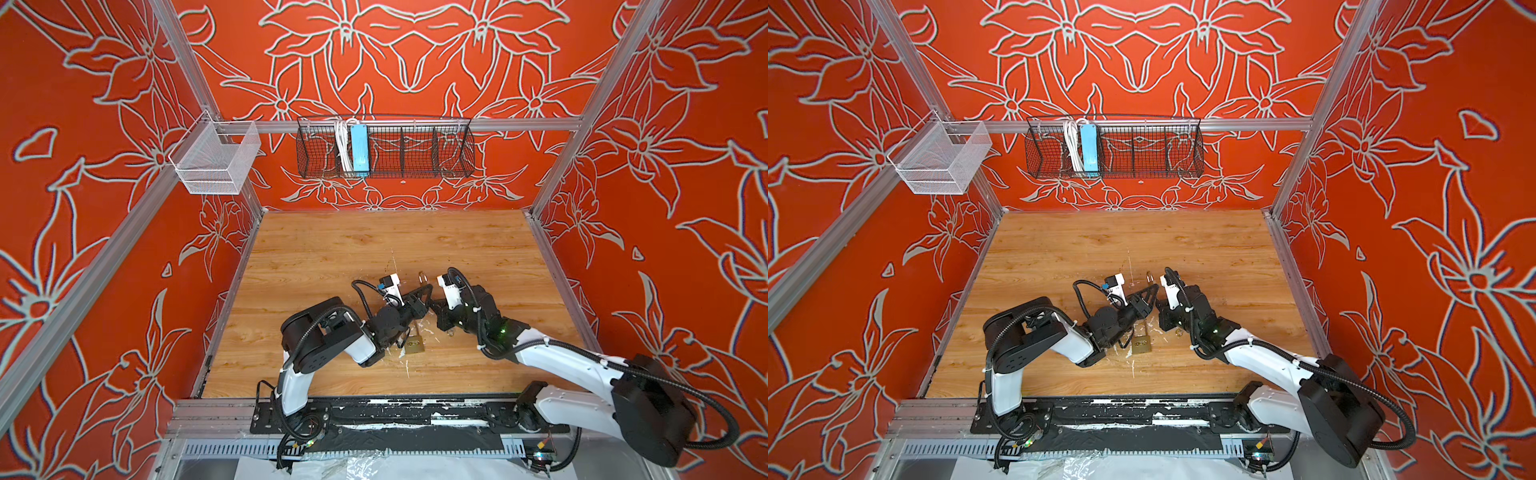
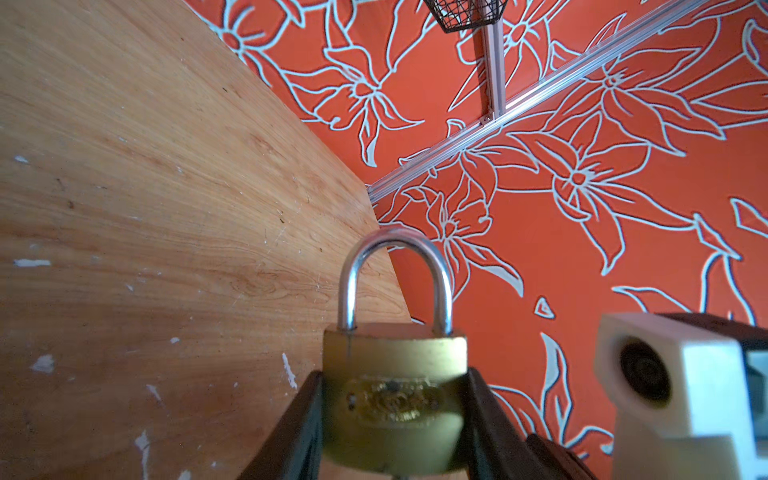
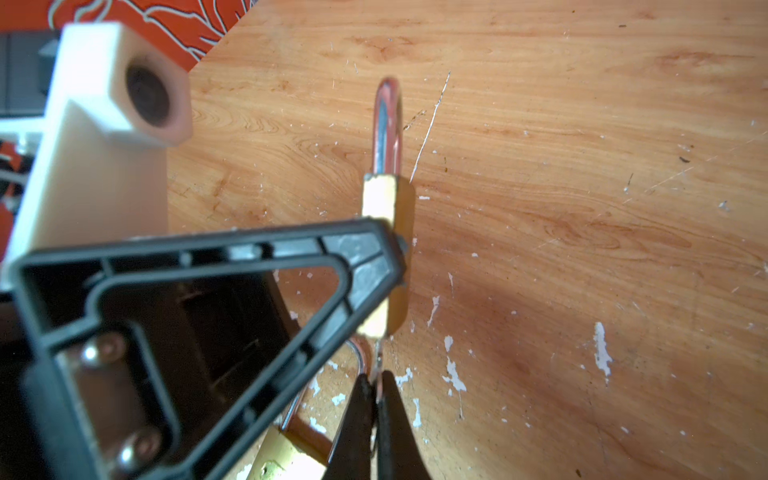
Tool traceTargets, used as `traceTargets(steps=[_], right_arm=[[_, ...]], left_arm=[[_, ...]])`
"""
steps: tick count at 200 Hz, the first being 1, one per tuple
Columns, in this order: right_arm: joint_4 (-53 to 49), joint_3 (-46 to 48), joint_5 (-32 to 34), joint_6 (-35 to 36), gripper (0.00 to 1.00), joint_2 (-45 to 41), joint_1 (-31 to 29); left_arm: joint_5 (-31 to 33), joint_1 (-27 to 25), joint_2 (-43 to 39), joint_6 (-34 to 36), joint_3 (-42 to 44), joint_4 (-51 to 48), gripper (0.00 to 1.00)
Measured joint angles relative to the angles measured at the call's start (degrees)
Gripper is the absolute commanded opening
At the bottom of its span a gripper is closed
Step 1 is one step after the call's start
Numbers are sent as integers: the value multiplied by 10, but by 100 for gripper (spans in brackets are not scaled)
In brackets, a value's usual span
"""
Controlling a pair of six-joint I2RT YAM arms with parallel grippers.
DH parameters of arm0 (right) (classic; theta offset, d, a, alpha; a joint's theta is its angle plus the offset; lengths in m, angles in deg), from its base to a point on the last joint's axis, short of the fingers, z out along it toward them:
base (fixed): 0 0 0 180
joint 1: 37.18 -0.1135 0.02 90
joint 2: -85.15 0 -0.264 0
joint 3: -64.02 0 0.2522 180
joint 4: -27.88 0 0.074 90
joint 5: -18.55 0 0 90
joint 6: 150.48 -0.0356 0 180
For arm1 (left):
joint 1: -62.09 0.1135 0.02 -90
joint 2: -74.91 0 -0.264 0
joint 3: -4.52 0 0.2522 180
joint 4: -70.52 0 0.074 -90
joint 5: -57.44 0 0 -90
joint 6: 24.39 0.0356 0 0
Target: Unlock with the key
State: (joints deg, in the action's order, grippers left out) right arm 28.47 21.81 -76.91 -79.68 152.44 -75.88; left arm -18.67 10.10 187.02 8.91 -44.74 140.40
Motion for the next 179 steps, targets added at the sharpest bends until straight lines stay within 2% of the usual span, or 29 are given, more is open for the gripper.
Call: traceTargets(steps=[76,137,167,179], right_arm=[[13,0,14,-20,0,17,-3],[-1,0,44,18,0,4,-6],[2,-1,47,35,36,4,-5],[1,-1,50,37,43,4,0]], left_arm=[[14,-5,20,-21,-1,14,0],[-3,-6,20,-20,-11,9,0],[-8,-8,18,-25,-5,10,0],[-10,-8,12,-33,4,10,0]])
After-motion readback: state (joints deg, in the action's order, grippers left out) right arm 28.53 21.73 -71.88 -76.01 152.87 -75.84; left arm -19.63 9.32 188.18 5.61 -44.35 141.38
